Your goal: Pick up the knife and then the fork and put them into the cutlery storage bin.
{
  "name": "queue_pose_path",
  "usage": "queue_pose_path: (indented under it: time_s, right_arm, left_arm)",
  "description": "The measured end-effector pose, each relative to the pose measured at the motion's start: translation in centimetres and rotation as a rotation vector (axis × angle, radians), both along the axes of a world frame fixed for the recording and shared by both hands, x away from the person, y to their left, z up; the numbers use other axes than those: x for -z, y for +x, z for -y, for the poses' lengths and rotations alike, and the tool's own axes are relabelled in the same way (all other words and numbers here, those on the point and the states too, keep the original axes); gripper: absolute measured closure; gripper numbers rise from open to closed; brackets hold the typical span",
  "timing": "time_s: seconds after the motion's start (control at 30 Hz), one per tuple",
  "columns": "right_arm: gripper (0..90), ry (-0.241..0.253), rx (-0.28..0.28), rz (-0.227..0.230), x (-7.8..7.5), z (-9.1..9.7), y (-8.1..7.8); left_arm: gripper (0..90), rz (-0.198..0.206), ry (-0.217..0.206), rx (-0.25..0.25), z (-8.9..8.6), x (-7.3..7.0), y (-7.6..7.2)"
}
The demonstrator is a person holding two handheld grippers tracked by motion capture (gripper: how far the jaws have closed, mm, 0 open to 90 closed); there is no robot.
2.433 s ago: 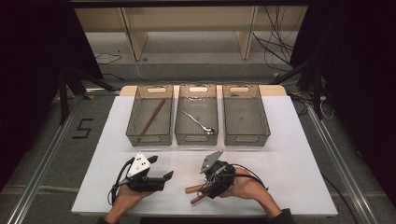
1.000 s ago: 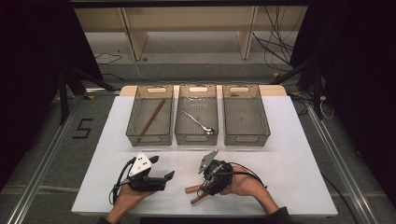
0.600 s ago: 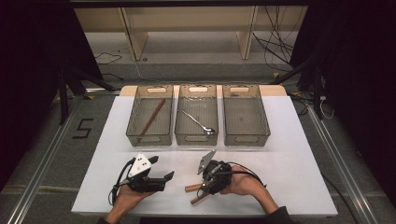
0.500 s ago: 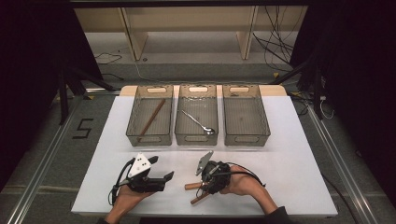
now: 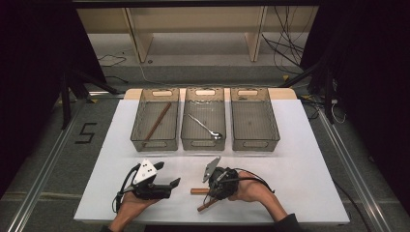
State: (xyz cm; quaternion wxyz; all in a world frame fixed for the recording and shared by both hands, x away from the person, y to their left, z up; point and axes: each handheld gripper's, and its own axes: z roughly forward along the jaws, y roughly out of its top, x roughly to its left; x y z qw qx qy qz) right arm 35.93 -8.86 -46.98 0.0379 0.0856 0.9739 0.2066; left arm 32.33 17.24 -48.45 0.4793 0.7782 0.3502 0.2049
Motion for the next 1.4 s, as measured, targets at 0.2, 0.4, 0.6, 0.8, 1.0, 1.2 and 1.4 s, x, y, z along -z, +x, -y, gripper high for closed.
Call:
queue_pose_path:
  time_s: [0.2, 0.4, 0.6, 0.8, 1.0, 1.2, 1.4]
  right_arm:
    - [76.1, 0.001, -0.008, 0.009, 0.0, 0.0, -0.1]
    - [76.4, 0.027, 0.008, 0.009, -0.1, 0.1, 0.0]
    - [76.5, 0.076, 0.069, 0.019, -1.0, 0.7, 0.3]
    - [76.5, 0.124, 0.108, 0.019, -1.9, 1.6, 0.5]
    - [76.5, 0.173, 0.133, 0.049, -2.9, 2.5, 0.9]
    - [76.6, 0.238, 0.168, 0.072, -4.4, 3.6, 1.0]
    - [76.6, 0.32, 0.203, 0.087, -5.5, 4.6, 1.2]
  left_arm:
    - [17.1, 0.0, 0.0, 0.0, 0.0, 0.0, 0.0]
    - [17.1, 0.0, 0.001, 0.001, 0.0, 0.0, 0.0]
    - [17.1, 0.0, 0.003, 0.0, 0.0, 0.0, 0.0]
    - [17.1, 0.001, 0.009, 0.0, 0.0, 0.0, 0.0]
    - [17.1, 0.001, 0.008, -0.002, 0.0, 0.0, 0.0]
    - [17.1, 0.002, 0.016, 0.001, 0.0, 0.0, 0.0]
    - [17.2, 0.006, 0.026, 0.003, 0.1, 0.1, 0.0]
